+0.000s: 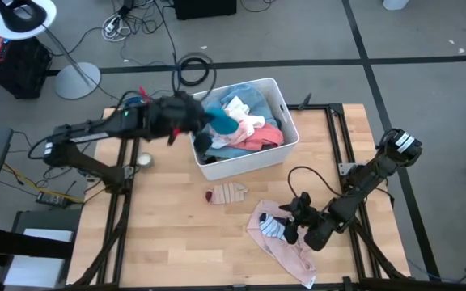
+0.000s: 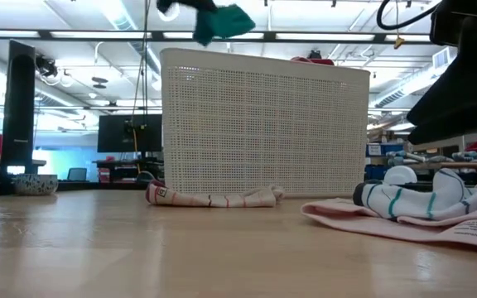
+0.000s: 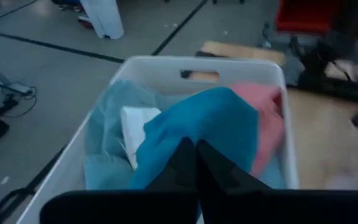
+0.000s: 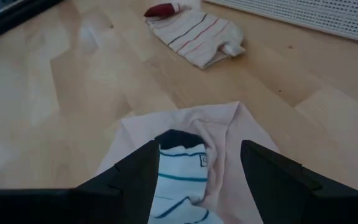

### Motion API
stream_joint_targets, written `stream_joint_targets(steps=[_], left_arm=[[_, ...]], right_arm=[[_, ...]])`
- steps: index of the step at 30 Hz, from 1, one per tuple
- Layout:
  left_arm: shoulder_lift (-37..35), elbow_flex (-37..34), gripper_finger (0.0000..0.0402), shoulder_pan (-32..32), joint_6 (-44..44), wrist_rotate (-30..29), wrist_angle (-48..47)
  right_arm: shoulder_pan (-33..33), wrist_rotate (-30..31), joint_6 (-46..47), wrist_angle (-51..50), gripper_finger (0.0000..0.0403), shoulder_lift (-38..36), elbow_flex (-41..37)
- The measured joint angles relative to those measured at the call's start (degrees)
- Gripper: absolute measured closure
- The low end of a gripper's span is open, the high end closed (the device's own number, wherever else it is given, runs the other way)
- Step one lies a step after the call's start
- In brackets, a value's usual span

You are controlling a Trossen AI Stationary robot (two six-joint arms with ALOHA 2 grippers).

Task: Sort clothes
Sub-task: Put the blue sock into the white bin

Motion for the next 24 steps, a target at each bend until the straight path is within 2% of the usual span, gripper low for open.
stream_joint_targets(steps=[6,10,18,24], left_arm=[[5.4,-2.0,0.0392,9.5,-3.4,4.7,6.3],[11.0,-3.4,0.0375,13.7,-6.6,8.4,5.7],[21.2,-4.7,0.029,18.6,-14.1,21.4,6.8],[21.8,-4.7,0.0247,19.4,-13.7,27.1,6.7]], right_arm=[[0.0,0.1,-1.0,-0.2,0.0174,0.0,0.0],[0.0,0.1,-1.4,-0.2,0.0174,0.0,0.0],[0.0,0.1,-1.9,-0.4,0.0174,0.0,0.0],[0.0,-0.5,-1.9,-0.8,0.0174,0.0,0.0]])
